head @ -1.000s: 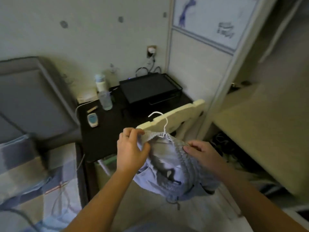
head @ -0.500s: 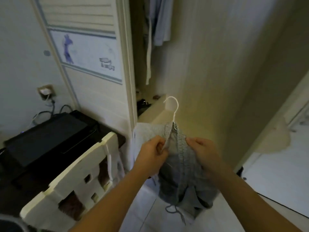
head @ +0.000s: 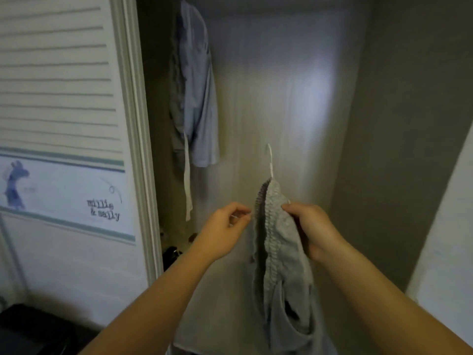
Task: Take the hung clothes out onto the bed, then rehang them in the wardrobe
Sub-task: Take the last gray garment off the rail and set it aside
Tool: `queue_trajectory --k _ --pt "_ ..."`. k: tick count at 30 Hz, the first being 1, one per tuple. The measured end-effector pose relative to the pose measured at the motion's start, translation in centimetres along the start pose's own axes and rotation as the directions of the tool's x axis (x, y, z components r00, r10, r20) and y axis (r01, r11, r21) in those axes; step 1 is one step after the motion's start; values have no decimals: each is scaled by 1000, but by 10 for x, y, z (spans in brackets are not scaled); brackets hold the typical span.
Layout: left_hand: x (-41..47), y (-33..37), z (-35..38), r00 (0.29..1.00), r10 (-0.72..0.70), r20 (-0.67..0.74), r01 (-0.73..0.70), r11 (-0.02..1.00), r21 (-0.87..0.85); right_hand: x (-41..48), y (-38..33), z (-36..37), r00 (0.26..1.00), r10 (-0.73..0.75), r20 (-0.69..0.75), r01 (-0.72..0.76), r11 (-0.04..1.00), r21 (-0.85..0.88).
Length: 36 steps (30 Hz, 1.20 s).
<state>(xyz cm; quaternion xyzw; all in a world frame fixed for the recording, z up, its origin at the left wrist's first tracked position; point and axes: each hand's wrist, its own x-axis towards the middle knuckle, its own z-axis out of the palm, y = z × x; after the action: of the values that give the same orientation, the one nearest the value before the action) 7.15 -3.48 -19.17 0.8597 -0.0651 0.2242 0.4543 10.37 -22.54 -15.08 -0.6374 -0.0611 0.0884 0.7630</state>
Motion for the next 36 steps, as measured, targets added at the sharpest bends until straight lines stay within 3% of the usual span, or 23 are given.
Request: queue_trajectory --k 4,10,14,20,27,30,34,36 --pt "56 18 -45 993 114 16 -115 991 68 42 -44 32 994 -106 10 105 993 53" --pt "127 73 -95 970 172 169 -185 981 61 95 -127 79 947 -317 -47 318 948 3" --pt "169 106 -116 958 240 159 -274 931 242 136 -181 103 884 -463 -63 457 885 -93" --pt "252 126 -138 918 372 -135 -274 843 464 208 -254 137 757 -653 12 645 745 -167" --pt "336 167 -176 764 492 -418 -146 763 630 265 -349 180 636 -761 129 772 626 -112" --pt "362 181 -198 714 489 -502 -49 750 660 277 -377 185 562 -800 210 823 517 -235" --pt "386 201 -216 701 481 -527 46 706 707 309 -410 174 296 -948 114 847 205 -491" --pt "392 209 -221 704 491 -513 65 674 736 322 -419 168 257 -956 142 772 115 -625"
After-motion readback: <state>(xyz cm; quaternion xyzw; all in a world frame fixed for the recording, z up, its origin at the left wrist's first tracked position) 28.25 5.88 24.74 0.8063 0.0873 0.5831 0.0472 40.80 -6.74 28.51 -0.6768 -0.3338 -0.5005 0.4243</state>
